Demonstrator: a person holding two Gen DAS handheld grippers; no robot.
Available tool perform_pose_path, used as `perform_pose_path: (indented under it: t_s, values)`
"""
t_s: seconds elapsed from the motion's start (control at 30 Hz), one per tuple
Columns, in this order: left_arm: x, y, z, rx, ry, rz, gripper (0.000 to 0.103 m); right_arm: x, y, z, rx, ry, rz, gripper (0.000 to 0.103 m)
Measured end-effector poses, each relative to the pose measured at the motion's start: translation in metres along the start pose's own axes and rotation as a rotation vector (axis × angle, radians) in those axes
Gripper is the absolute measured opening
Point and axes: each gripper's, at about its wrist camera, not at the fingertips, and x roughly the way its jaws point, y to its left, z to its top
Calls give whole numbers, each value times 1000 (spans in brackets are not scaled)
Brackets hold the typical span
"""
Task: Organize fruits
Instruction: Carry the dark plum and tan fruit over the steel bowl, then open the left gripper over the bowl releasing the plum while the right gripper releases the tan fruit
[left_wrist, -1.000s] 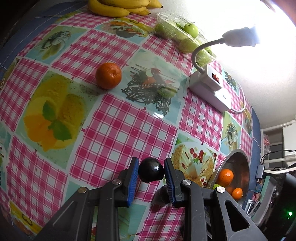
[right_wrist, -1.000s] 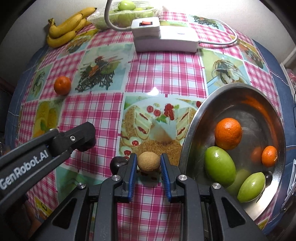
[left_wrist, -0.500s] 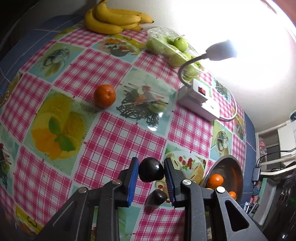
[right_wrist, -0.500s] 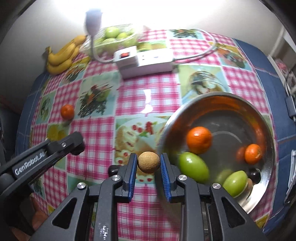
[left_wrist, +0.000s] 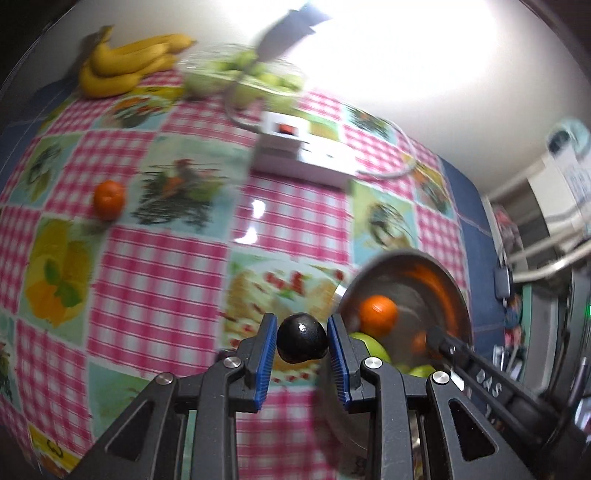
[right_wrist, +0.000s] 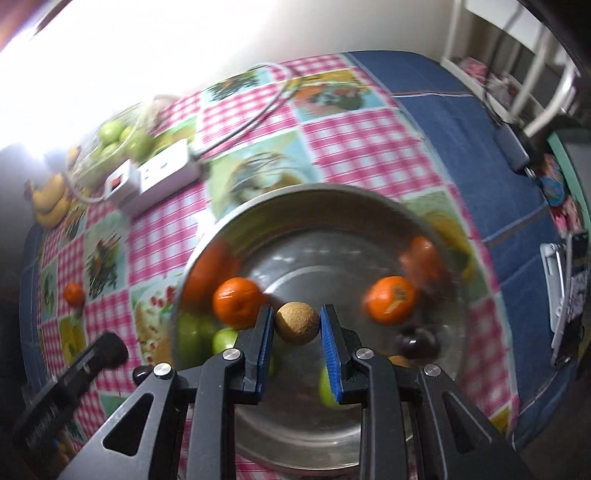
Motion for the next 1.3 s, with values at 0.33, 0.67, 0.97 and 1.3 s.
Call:
perform_pose_path:
  t_s: [0.33, 0.67, 0.97, 1.3]
  values:
    - [25, -51, -20, 163, 99, -8, 30, 0, -21, 2, 49, 9, 17, 27]
    - [42, -59, -34, 178, 177, -22, 30, 15, -21, -3, 45, 55, 18, 27]
    - [57, -62, -41, 172, 227, -18, 30, 27, -17, -5, 35, 91, 18, 27]
    - [65, -66, -41, 171, 234, -18, 31, 34, -19, -6, 37, 112, 19, 28]
